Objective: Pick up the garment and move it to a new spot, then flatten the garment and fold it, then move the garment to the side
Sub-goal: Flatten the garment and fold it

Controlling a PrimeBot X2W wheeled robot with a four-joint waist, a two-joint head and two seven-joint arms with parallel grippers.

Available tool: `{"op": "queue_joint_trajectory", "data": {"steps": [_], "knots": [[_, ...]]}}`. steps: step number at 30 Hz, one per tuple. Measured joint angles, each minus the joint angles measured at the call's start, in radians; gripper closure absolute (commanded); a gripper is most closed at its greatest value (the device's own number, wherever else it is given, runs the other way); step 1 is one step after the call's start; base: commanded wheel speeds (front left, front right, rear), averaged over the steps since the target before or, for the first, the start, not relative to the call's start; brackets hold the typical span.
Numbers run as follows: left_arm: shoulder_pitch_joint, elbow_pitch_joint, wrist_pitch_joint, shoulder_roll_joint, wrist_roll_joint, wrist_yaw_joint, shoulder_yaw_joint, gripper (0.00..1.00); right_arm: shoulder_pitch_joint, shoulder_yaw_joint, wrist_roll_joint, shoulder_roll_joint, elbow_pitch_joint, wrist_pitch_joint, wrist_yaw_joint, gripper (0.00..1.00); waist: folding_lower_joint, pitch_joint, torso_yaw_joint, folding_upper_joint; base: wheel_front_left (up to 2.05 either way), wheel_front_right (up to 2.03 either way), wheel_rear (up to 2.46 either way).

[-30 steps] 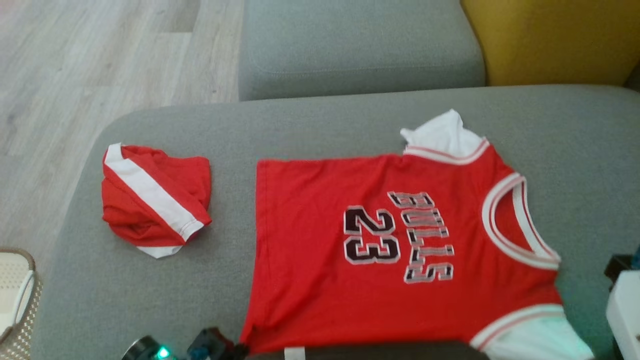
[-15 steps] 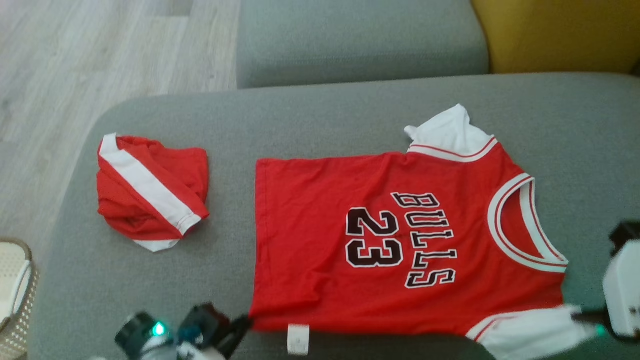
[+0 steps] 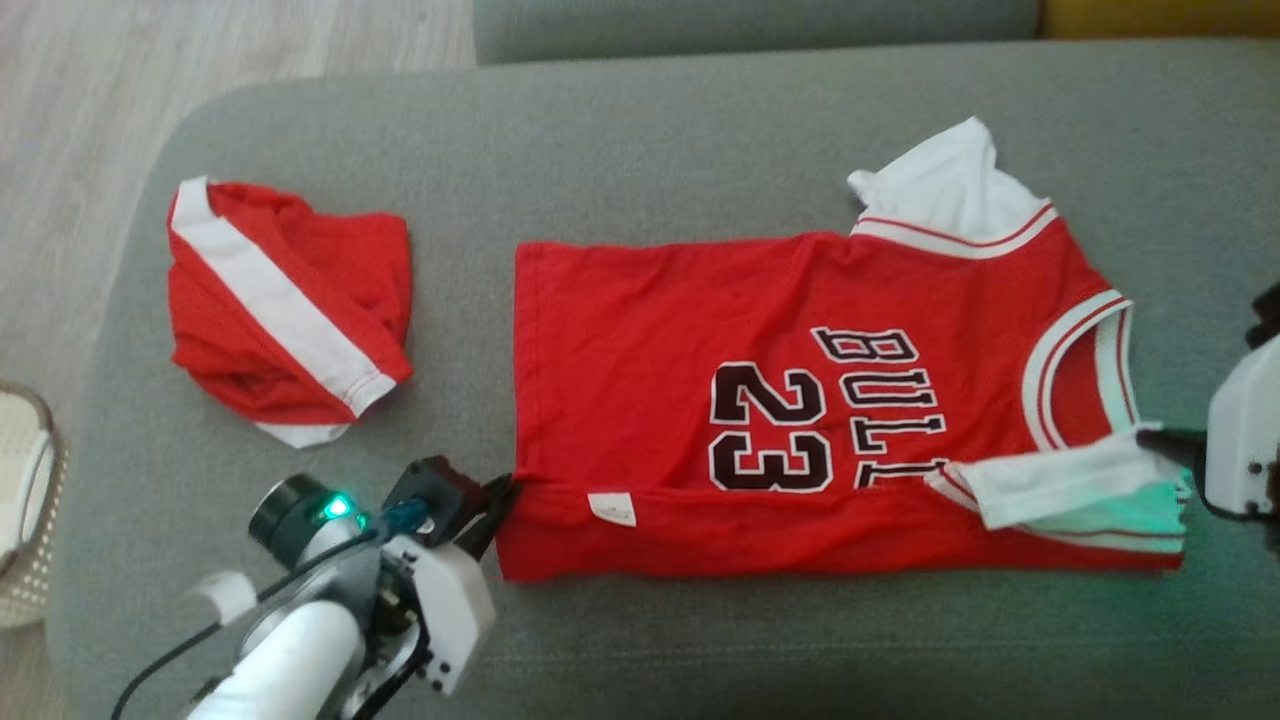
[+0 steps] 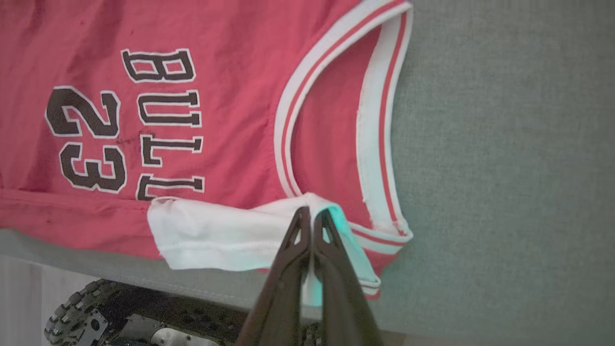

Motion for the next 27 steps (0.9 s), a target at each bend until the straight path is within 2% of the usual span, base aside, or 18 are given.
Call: {"op": "queue_joint_trajectory", "data": {"steps": [4, 10, 27], "knots": [[-0.048, 0.061, -0.026, -0.04, 0.024, 0.001, -0.016, 1.0, -0.044, 0.025, 0.009, -0.002, 0.03, -0.074, 0.0, 1.0, 0.0, 0.044, 0.008, 0.0, 0.0, 0.0, 0.0], [-0.112, 0.13, -0.08, -0.077, 0.042, 0.03, -0.014, 1.0, -0.104, 0.059, 0.018, -0.023, 0.072, -0.166, 0.0, 1.0, 0.0, 0.088, 0.017, 0.0, 0.0, 0.0, 0.0], [-0.187, 0.29, -0.155, -0.134, 0.052, 0.073, -0.016, 1.0, -0.172, 0.151, 0.044, -0.073, 0.195, -0.279, 0.0, 1.0, 0.0, 0.128, 0.02, 0.0, 0.0, 0.0, 0.0]]}}
